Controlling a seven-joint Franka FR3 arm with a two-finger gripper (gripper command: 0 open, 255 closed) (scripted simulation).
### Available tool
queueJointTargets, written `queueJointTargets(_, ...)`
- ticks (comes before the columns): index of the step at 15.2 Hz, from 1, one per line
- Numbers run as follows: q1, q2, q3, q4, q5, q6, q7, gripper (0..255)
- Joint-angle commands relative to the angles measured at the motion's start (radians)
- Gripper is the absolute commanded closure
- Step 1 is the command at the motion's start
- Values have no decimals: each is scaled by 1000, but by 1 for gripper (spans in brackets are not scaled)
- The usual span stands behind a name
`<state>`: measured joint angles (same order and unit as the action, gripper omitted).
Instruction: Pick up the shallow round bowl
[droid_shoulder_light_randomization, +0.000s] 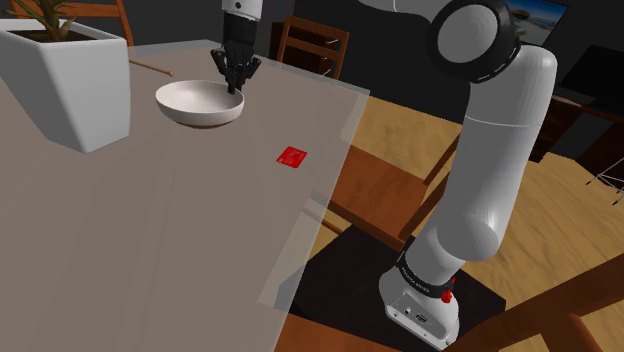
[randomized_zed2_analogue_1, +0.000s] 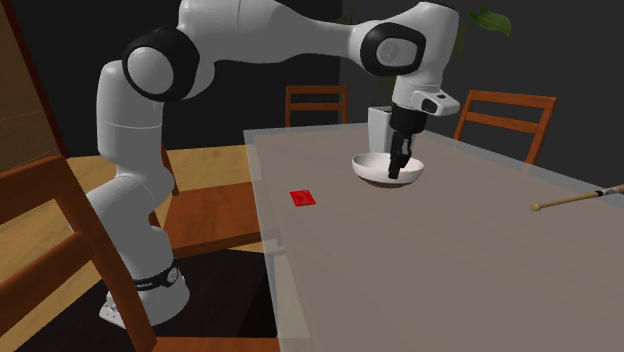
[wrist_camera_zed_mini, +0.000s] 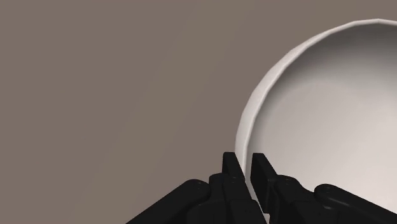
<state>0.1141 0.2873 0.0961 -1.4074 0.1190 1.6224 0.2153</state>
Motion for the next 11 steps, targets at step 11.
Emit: queueJointTargets(11,1,37,1,193,-3,-155,19,255)
